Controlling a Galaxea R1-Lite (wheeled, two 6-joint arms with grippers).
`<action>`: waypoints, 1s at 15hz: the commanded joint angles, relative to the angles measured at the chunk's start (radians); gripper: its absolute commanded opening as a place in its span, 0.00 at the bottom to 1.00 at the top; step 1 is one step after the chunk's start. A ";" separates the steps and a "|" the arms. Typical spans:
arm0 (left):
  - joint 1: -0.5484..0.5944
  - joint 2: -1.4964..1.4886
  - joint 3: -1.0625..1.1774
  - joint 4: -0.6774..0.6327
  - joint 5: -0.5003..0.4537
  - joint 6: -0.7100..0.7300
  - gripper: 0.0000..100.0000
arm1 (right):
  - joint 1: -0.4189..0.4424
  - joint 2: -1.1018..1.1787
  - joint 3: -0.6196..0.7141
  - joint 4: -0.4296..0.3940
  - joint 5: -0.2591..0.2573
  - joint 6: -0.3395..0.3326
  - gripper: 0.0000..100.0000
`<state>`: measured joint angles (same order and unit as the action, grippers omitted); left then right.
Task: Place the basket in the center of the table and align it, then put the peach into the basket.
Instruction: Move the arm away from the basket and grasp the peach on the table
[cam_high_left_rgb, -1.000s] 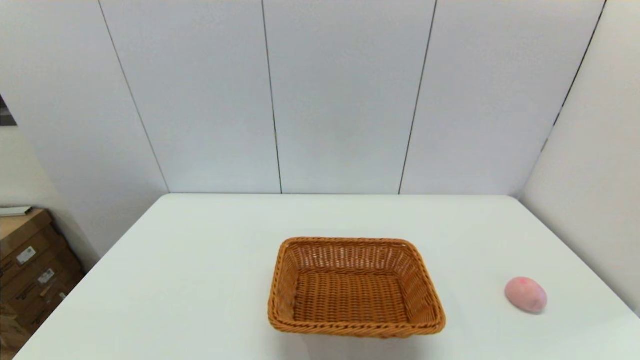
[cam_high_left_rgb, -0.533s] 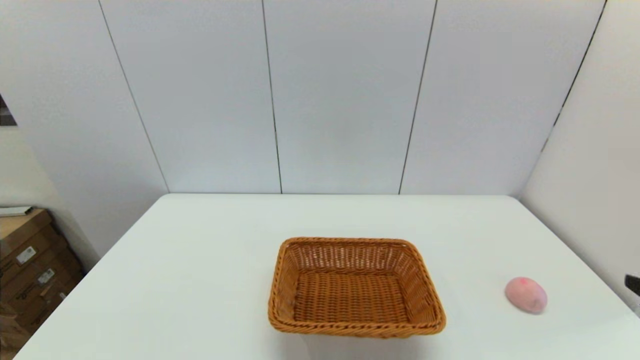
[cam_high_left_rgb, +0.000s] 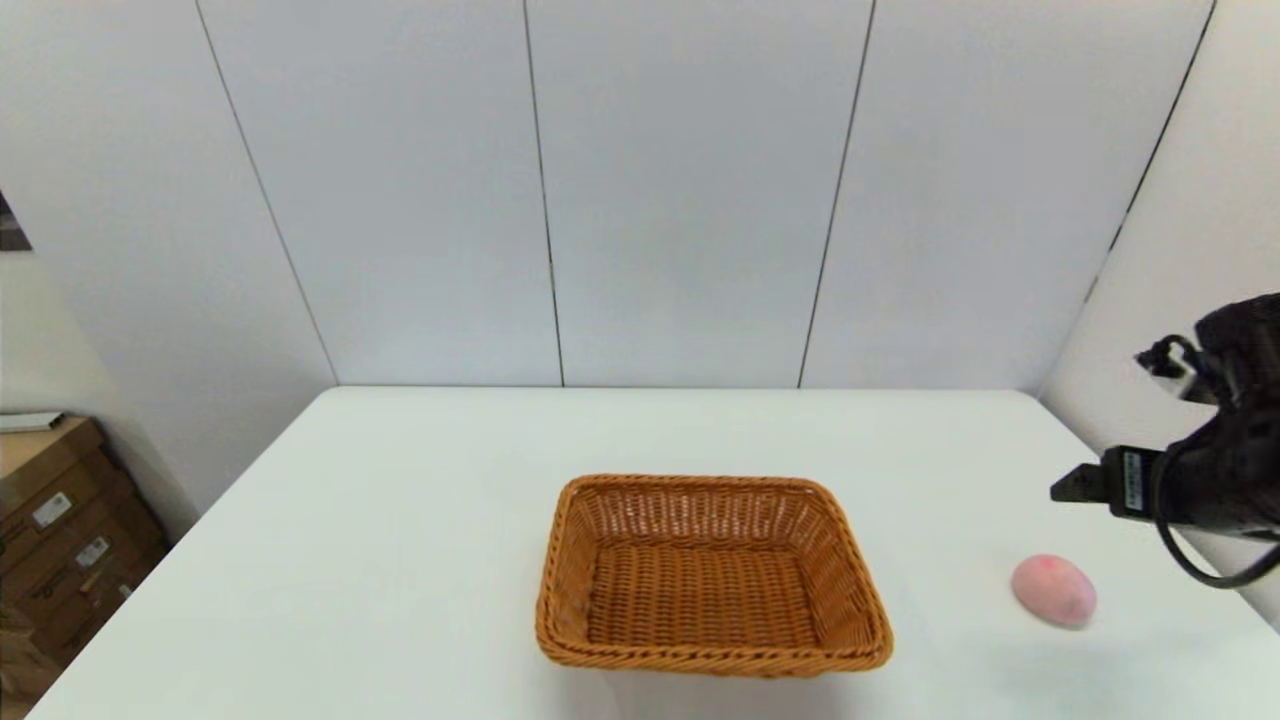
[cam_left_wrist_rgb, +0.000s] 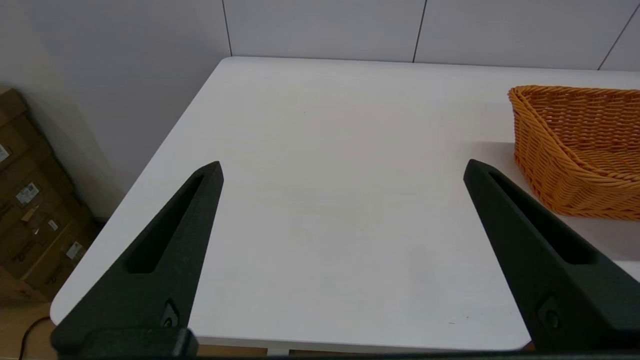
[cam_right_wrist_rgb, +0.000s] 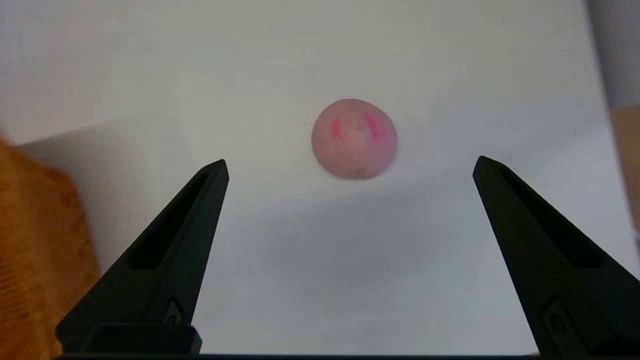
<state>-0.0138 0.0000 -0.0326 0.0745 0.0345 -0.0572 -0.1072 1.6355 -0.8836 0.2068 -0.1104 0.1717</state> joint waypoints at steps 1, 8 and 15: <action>0.000 -0.002 0.000 0.001 0.001 0.000 1.00 | -0.009 0.248 -0.006 -0.010 -0.064 0.040 1.00; 0.000 -0.002 0.000 0.001 0.001 0.000 1.00 | -0.012 0.406 0.006 -0.090 -0.060 0.057 0.00; 0.000 -0.002 0.000 0.001 0.001 -0.001 1.00 | -0.014 0.374 -0.006 -0.115 0.005 0.098 0.00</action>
<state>-0.0138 0.0000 -0.0321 0.0749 0.0345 -0.0562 -0.1206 2.0455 -0.8862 0.0904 -0.1126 0.2579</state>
